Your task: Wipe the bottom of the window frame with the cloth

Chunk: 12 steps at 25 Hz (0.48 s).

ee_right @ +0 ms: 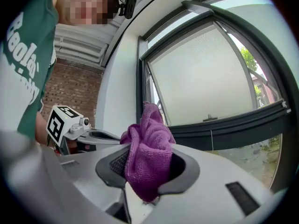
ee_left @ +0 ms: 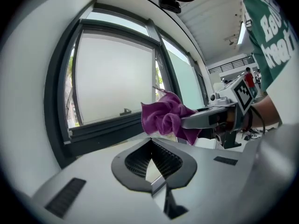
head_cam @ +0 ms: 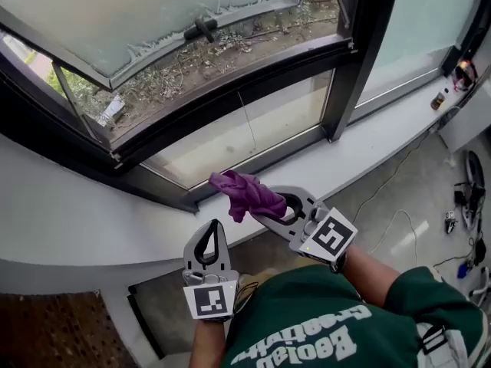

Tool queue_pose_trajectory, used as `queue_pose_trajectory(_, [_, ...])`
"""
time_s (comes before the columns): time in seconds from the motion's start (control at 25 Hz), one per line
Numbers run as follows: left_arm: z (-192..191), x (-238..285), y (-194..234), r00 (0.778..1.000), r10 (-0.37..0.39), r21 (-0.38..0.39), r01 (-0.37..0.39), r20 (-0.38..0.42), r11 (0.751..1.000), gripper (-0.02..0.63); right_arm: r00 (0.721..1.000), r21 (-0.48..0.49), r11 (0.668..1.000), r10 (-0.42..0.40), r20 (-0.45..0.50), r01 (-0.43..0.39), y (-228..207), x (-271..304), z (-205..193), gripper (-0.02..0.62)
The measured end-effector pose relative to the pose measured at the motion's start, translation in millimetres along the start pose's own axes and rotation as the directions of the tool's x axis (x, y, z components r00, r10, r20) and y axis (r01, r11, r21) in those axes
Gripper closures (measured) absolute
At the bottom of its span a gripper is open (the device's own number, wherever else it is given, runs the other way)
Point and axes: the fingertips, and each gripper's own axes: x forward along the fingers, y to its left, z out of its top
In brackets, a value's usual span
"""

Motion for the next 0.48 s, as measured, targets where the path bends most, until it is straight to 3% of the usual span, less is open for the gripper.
queue_pose_trajectory(0.2, [-18, -6, -17, 0.999, -0.027, -0.015, 0.027, -0.019, 1.000, 0.597, 1.000, 0.017, 1.000, -0.001, -0.002, 0.001, 9, -4, -14, 0.449])
queue_pose_trajectory(0.48, [-38, -3, -14, 0.996, 0.023, -0.066, -0.029, -0.091, 0.997, 0.597, 0.999, 0.035, 0.999, 0.002, -0.044, -0.001, 0, -9, -19, 0.451])
